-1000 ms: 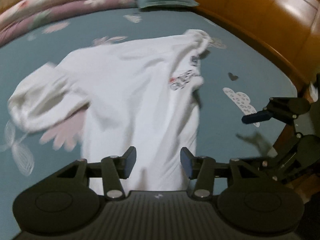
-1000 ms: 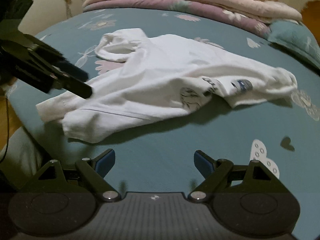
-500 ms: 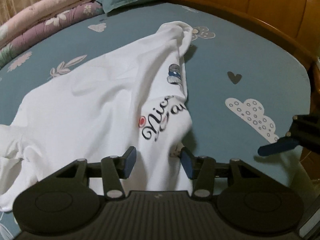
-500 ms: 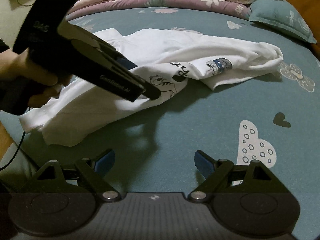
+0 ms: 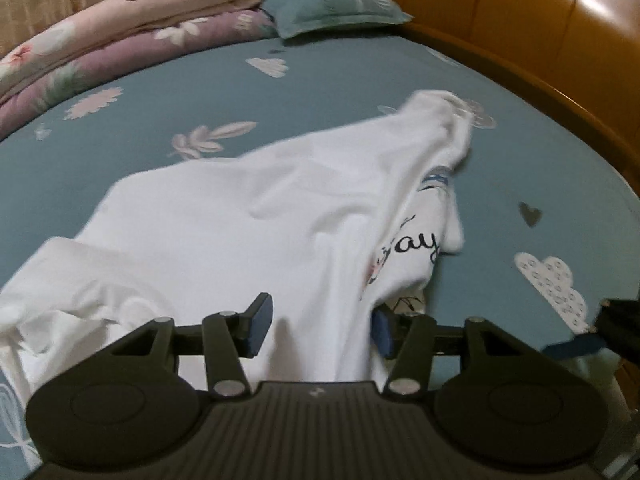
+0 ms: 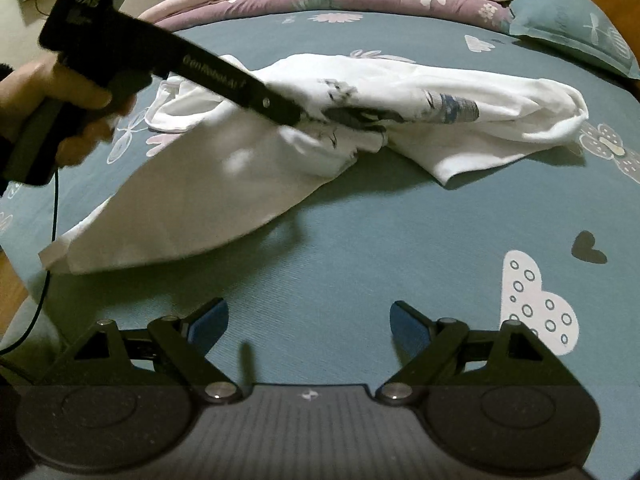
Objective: Fold clothes
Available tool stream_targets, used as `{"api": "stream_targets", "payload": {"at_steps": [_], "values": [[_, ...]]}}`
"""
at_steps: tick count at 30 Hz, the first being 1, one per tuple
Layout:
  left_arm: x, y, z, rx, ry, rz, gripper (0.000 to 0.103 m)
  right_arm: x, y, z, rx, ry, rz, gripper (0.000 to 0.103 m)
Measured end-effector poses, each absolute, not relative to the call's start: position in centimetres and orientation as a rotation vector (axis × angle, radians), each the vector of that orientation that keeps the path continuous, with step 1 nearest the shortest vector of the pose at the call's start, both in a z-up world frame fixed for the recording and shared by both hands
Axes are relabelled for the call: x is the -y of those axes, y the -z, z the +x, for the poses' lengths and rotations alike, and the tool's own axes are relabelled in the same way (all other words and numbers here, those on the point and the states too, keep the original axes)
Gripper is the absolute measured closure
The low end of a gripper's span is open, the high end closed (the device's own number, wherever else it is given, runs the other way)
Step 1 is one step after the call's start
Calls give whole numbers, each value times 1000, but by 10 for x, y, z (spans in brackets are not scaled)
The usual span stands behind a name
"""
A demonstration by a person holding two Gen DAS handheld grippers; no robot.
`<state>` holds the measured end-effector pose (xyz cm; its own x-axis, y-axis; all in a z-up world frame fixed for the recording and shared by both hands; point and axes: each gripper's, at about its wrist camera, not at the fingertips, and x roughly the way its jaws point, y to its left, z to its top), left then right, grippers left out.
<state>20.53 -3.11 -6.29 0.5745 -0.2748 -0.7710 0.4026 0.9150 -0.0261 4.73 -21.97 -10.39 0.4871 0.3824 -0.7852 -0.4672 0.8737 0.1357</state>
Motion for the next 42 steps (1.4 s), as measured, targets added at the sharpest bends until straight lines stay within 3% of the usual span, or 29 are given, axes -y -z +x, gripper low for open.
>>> {"api": "stream_targets", "payload": {"at_steps": [8,11,16,26,34,42], "values": [[-4,78,235,-906,317,134,49,218,109,52,-947,-517,-105,11],[-12,93,247,-936,292,121,41,217,111,52,-954,-516,-108,11],[-17,107,252,-946,280,97,38,212,113,50,-961,-521,-121,11],[-21,60,209,-902,302,145,41,207,111,45,-944,-533,-120,11],[33,27,175,-830,537,208,39,205,110,37,-940,-547,-123,11],[86,75,209,-890,520,278,41,212,110,36,-946,-519,-105,11]]}}
